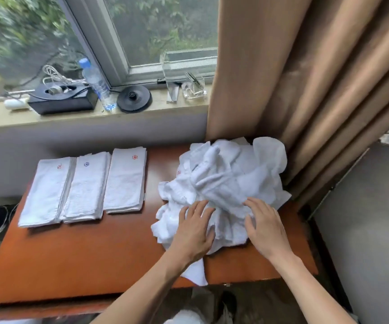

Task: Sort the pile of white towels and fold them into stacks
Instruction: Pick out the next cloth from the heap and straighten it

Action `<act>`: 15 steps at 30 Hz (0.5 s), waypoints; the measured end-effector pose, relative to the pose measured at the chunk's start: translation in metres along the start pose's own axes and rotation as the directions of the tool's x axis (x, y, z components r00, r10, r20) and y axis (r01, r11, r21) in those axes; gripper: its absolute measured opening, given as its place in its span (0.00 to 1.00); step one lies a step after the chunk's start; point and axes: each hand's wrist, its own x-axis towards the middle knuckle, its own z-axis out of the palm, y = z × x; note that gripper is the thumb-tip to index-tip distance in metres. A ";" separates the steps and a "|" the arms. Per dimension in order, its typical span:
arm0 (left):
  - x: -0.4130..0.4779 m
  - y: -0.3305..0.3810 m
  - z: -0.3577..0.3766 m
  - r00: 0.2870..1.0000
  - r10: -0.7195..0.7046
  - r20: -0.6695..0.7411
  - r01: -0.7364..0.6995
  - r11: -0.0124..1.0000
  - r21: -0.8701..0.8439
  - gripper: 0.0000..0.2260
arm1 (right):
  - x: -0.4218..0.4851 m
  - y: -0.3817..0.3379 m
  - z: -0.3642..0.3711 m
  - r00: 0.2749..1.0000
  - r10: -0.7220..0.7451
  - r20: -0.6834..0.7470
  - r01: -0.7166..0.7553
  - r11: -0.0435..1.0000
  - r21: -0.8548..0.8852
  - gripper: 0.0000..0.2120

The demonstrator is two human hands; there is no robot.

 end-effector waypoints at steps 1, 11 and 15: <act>0.007 0.003 -0.001 1.000 0.009 -0.005 -0.009 1.000 -0.002 0.22 | 0.006 0.004 -0.003 1.000 0.003 0.000 -0.003 1.000 0.005 0.18; 0.094 0.022 0.024 0.994 0.080 -0.069 -0.087 0.989 -0.115 0.20 | 0.074 0.042 -0.032 0.993 0.054 0.102 -0.047 0.996 -0.071 0.19; 0.133 0.039 0.038 0.995 0.098 -0.033 -0.101 0.986 -0.132 0.21 | 0.101 0.068 -0.056 0.986 0.109 0.124 -0.095 0.989 -0.115 0.20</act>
